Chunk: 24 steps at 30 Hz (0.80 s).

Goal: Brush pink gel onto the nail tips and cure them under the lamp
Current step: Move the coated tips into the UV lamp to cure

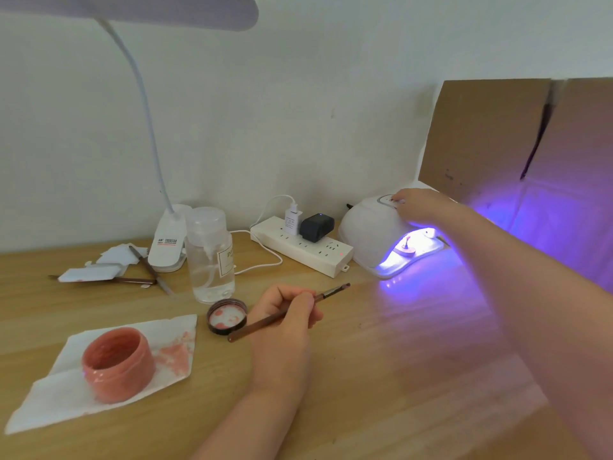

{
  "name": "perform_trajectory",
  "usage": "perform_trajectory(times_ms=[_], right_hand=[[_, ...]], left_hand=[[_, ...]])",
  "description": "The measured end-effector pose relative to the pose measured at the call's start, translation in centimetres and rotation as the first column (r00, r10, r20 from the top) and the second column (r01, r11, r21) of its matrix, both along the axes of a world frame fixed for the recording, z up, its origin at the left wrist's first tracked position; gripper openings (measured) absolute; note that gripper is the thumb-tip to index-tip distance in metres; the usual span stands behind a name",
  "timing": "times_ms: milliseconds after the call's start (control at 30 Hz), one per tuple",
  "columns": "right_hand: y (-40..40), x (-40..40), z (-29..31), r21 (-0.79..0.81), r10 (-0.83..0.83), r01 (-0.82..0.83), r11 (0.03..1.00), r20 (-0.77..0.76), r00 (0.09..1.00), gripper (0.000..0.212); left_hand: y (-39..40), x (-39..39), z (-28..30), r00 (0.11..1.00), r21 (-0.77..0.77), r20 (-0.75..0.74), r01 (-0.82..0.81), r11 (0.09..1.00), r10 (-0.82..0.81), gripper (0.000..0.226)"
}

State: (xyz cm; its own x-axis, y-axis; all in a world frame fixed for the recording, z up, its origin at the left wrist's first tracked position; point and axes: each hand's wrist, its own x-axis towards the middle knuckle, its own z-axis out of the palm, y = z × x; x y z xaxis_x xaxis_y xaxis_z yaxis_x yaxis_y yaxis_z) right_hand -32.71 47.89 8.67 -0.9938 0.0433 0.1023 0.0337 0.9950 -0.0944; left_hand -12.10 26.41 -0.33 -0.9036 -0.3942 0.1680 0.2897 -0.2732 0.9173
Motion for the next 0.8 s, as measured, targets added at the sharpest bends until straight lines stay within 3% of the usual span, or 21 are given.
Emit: perform_trajectory(times_ms=[100, 267, 400, 533, 633, 800], right_hand=[[0.1, 1.0, -0.6, -0.082, -0.061, 0.056, 0.995, -0.064, 0.996, 0.04], [-0.4, 4.8, -1.3, -0.201, 0.038, -0.063, 0.978, -0.127, 0.991, 0.069], [-2.0, 9.9, -1.6, -0.233, 0.152, -0.223, 0.947, -0.286, 0.946, 0.041], [-5.3, 16.0, -1.1, -0.401, 0.262, -0.425, 0.812, -0.4, 0.878, 0.025], [-8.2, 20.0, -0.8, -0.451, 0.417, -0.561, 0.694, -0.384, 0.824, 0.036], [-12.4, 22.9, -1.6, -0.499, 0.501, -0.577, 0.646, -0.294, 0.814, 0.045]], left_hand=[[0.1, 0.1, 0.1, 1.0, -0.029, -0.003, -0.011, 1.0, 0.011, 0.022], [0.2, 0.0, 0.1, 1.0, -0.099, -0.003, -0.014, 0.995, 0.014, 0.02], [0.2, -0.2, 0.7, 0.999, -0.091, 0.031, -0.025, 0.996, 0.028, 0.018], [-0.4, -0.5, 1.9, 0.994, -0.075, 0.097, -0.043, 0.996, 0.05, 0.009], [-1.2, 0.1, 2.5, 0.993, -0.178, 0.072, -0.075, 0.981, 0.089, 0.003], [-3.6, 2.5, 3.6, 0.998, -0.322, -0.023, -0.061, 0.945, 0.056, 0.004]])
